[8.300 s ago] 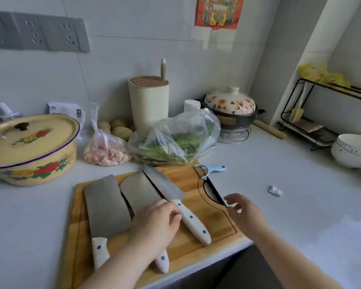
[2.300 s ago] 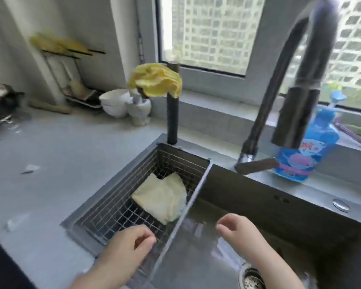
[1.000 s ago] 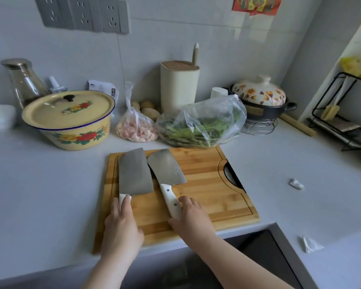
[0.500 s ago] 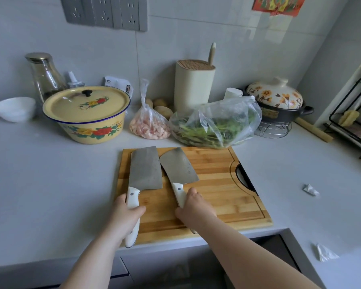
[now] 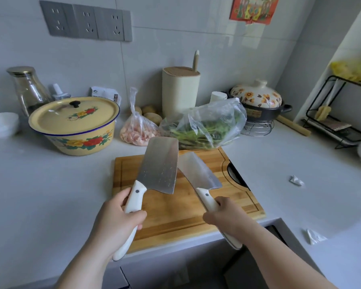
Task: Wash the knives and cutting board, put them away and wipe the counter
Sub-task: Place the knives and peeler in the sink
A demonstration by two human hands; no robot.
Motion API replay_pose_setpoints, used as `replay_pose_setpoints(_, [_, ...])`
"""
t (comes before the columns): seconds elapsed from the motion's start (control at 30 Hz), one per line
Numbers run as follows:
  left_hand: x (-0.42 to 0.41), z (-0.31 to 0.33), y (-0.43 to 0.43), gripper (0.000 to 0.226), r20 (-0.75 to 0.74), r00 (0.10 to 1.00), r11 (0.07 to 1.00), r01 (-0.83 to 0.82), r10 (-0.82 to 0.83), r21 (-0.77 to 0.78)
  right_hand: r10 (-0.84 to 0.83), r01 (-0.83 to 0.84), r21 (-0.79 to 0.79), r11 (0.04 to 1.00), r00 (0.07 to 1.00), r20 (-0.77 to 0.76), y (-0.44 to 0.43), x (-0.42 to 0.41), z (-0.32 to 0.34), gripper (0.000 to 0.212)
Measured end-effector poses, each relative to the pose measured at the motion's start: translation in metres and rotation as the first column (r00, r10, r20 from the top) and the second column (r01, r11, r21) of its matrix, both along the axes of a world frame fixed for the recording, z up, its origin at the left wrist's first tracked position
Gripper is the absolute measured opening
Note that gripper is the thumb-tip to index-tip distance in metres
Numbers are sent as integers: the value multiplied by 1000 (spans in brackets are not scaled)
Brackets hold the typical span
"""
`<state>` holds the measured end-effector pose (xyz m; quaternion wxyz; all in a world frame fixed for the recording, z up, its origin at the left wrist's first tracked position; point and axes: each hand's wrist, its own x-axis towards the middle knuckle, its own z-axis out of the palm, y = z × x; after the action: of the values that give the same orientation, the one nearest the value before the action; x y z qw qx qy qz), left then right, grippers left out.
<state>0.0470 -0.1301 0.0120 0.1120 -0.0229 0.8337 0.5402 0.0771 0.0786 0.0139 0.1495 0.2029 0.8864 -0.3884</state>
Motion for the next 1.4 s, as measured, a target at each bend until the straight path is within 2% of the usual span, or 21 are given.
replay_pose_setpoints(0.2, [6,13,56,52,-61,980,979,196,-192,59,-301,314,102,944,946,-119,46,68,23,26])
replay_pose_setpoints(0.33, [22,18,115,57,-35,907,896,421,-420,142,-493,503,110,857,864,-103,76,137,37,20])
replay_pose_setpoints(0.5, [59,12,187,58,-13,764,745,633,-645,212,-704,712,95,696,702,-105,99,231,50,16])
replay_pose_setpoints(0.67, [123,5,252,52,9,567,555,804,-824,212,-841,847,104,522,531,-103,114,325,45,19])
replay_pose_setpoints(0.77, [171,4,283,55,13,462,456,870,-887,184,-895,899,89,429,436,-92,121,383,42,18])
replay_pose_setpoints(1.03, [306,4,376,56,104,219,229,969,-970,95,-964,962,89,258,262,-47,167,518,26,26])
replay_pose_setpoints(1.13, [358,-5,412,53,109,183,193,976,-977,96,-970,969,57,241,243,-27,192,562,13,22])
replay_pose_setpoints(1.23, [401,-21,437,50,128,143,148,988,-981,31,-977,977,22,214,213,24,221,595,-6,25])
replay_pose_setpoints(1.4, [428,-50,462,40,243,158,151,987,-957,-48,-971,979,11,201,198,132,258,623,-42,29])
